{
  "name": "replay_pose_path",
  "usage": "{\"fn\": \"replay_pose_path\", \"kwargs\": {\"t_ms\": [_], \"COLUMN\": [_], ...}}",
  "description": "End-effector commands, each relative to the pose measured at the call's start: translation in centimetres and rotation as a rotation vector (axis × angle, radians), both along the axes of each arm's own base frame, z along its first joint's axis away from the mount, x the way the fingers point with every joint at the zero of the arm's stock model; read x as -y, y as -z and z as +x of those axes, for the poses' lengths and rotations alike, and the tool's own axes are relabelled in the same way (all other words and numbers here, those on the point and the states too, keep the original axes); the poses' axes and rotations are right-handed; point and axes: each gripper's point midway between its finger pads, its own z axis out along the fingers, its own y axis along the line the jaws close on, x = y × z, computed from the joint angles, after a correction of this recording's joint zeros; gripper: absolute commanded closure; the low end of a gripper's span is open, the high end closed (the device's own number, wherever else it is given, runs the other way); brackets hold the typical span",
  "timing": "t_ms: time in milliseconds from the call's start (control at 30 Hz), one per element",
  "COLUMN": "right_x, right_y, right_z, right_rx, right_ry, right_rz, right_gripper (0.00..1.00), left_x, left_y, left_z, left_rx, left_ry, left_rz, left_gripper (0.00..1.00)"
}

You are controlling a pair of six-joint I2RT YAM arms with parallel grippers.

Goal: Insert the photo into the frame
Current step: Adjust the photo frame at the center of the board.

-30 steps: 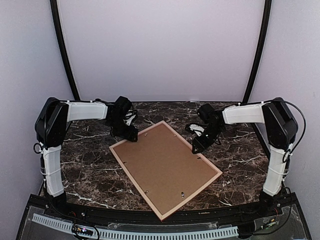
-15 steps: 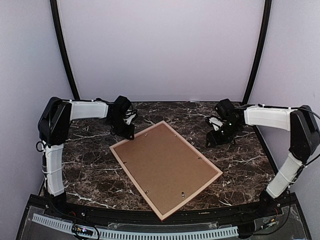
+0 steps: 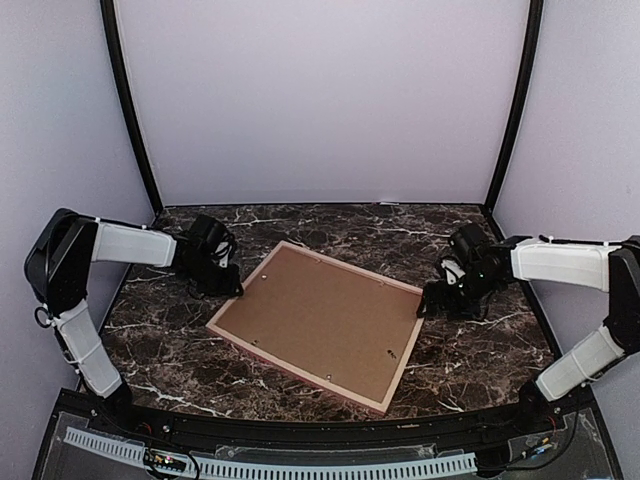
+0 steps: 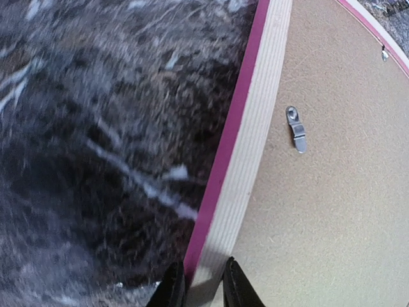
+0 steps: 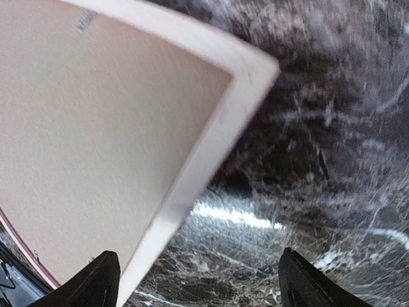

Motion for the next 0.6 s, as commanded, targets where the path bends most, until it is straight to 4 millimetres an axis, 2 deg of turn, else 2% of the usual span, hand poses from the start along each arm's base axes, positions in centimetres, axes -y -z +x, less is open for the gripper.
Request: {"fn": "replay_pose_path", "kwargs": {"t_ms": [0, 167, 233, 367, 433, 467, 567], "right_x": [-0.5, -1.2, -0.9, -0.3, 0.4, 0.8, 1.2], "right_y": [0.9, 2.3, 2.7, 3.1, 3.3, 3.4, 3.7], "right_z": [-1.5, -2.0, -1.9, -1.2, -0.6, -0.3, 0.3], "right_rx": [-0.039, -0.068, -0.065, -0.056, -0.041, -0.035, -0.027], "right_ry": [0.087, 0.096, 0.104, 0.106, 0.113, 0.116, 0.110], "right_rz": [0.088, 0.111, 0.095, 0.035, -0.017, -0.041, -0.085], "right_gripper": [0.13, 0.17, 0.20, 0.28, 0.34, 0.39, 0.52], "left_x": [-1.3, 0.3, 2.2, 4.3, 4.4, 4.2, 3.9], "left_y": [2.4, 2.1, 2.2, 1.6, 0.7, 0.4, -1.6], "left_z": [-5.8, -10.1, -12.6, -16.2, -16.8, -16.9, -15.1], "left_rx": [-0.142, -0.151, -0.176, -0.217, -0.205, -0.200, -0.100], "left_ry": [-0.142, -0.112, -0.058, -0.014, -0.006, -0.006, -0.002], "left_rz": [-0.030, -0.041, -0.058, -0.088, -0.095, -0.088, -0.056], "left_gripper": [0.90, 0.88, 0.87, 0.78, 0.70, 0.62, 0.47]}}
